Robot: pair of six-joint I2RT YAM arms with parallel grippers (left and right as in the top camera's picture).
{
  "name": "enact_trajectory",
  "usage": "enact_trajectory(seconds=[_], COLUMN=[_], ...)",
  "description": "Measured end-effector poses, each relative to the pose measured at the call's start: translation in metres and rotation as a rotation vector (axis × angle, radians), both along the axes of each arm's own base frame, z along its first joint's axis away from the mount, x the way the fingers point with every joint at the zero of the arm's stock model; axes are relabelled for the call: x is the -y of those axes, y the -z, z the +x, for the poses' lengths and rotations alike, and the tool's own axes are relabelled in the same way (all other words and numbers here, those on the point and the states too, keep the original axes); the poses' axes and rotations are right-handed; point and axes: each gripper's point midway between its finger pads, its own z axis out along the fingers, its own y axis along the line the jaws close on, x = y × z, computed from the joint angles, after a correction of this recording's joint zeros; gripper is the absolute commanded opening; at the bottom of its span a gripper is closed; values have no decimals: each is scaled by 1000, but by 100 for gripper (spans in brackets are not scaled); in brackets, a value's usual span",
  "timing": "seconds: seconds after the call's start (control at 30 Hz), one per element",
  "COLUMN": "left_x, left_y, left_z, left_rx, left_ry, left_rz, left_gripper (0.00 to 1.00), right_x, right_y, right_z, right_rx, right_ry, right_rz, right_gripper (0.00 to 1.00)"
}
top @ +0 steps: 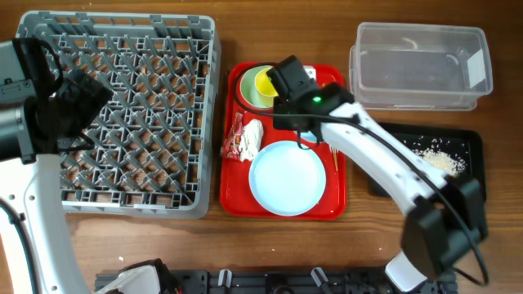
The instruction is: Sort waste into correct bins and load items into the dishwasher rack
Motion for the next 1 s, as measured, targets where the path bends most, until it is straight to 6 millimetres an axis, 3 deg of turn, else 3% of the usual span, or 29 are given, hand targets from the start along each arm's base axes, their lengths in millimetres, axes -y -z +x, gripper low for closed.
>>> enact_trajectory(seconds=[0.07, 0.1, 0.13, 0.37, 0.47, 0.53, 0.63, 0.7, 0.77, 0.8, 0.83, 0.9, 0.97, 1.0], left_x=[0, 0, 0, 0, 0, 0, 0, 0, 0, 0, 0, 0, -1, -1], left_y=[0, 0, 0, 0, 0, 0, 0, 0, 0, 0, 0, 0, 0, 0], left_z=[0, 0, 0, 0, 0, 0, 0, 0, 0, 0, 0, 0, 0, 1], left_rx=[0, 0, 0, 0, 0, 0, 0, 0, 0, 0, 0, -1, 0, 4], left_ry=[0, 0, 0, 0, 0, 0, 0, 0, 0, 0, 0, 1, -3, -2], left_rz=[0, 0, 0, 0, 0, 0, 0, 0, 0, 0, 0, -1, 0, 1], left_gripper=[100, 100, 100, 100, 100, 100, 100, 100, 100, 100, 100, 100, 100, 100], right_x=[-1, -2, -3, -12, -10, -8, 9, 52, 104, 180, 203, 216, 286, 309], right_y=[14, 15, 15, 12, 14, 6, -33, -85, -121, -145, -149, -144, -142, -141], right_z=[3, 4, 6, 10, 3, 2, 13, 34, 44, 44, 42, 37, 30, 25], right_rx=[-17, -15, -6, 8, -20, -32, 10, 109, 182, 238, 247, 215, 220, 221], right_ry=[5, 6, 11, -39, -51, -53, -16, 98, 220, 398, 453, 482, 659, 720], right_rz=[-15, -15, -9, 18, 13, 16, 52, 105, 132, 123, 112, 125, 101, 86], right_gripper=[19, 32, 37, 39, 46, 58, 83, 100, 100, 100, 100, 100, 100, 100])
